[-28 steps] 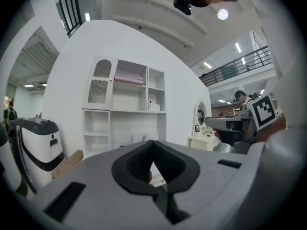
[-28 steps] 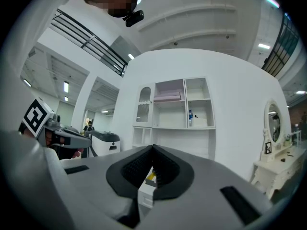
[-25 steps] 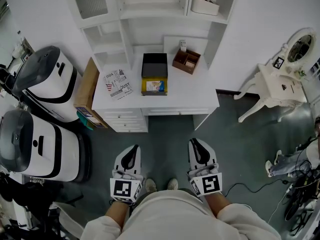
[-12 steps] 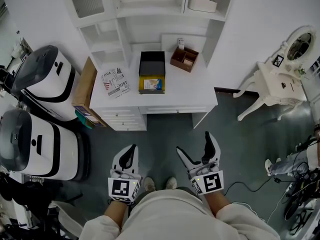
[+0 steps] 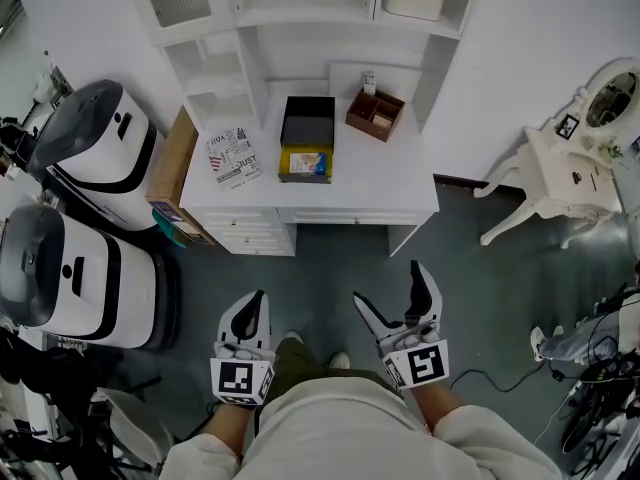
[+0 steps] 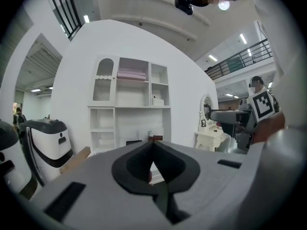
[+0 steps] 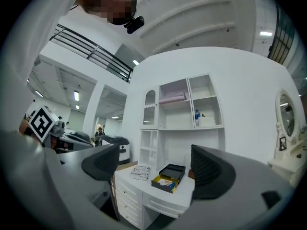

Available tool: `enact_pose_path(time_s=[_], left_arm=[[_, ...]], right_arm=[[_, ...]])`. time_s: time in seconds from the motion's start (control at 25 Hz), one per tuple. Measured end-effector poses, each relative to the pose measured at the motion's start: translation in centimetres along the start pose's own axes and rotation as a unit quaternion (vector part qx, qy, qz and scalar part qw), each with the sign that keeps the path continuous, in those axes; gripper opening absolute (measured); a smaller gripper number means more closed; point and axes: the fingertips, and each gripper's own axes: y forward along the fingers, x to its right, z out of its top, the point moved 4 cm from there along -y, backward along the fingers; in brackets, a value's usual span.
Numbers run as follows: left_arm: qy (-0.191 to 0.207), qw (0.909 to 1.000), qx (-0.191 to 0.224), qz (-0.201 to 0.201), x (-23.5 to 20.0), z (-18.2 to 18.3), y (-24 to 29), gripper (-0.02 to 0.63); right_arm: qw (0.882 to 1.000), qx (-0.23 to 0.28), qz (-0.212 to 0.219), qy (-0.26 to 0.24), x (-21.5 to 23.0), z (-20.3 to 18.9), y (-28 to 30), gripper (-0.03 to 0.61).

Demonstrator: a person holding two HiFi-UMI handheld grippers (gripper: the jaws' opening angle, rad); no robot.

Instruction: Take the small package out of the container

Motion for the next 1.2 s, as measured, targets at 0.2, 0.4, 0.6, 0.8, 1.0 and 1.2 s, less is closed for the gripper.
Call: enact_pose_path(time_s=[0.2,0.4,0.6,0.8,1.0,1.2], left_arm=[[-0.003,1.0000,0.008,0.002,-1.4,-0.2,1.5,0.008],[-0.010,0.9998,0.010,-0.011,-4.3,-1.0,5.9,0.008],[-0.021,0.9995,0.001,-0.023,-8.8,-1.0,12.0,0.008],[-0.022,0.9987,-0.006,-0.046,-12.5,-0.1,18.1,0.008],[-0.027,0.9976,-0.005,-0.064,-15.9,1.0,21.9,0.008],[-0.031,0.9970,-0.004,-0.071,-19.6,1.8,25.0,0.008]], right_arm=[[1.000,0.000,0.000,0.000,0.4,-0.7,1.8,0.443],[1.000,-0.006,-0.007,-0.007,1.2,-2.0,6.1,0.443],[0.999,-0.016,-0.025,-0.013,3.1,-2.8,12.2,0.443],[0.999,-0.025,-0.043,-0.019,5.2,-3.1,18.8,0.443],[0.998,-0.036,-0.046,-0.022,5.7,-3.6,24.5,0.443],[0.997,-0.052,-0.043,-0.026,5.9,-4.5,30.0,0.442]])
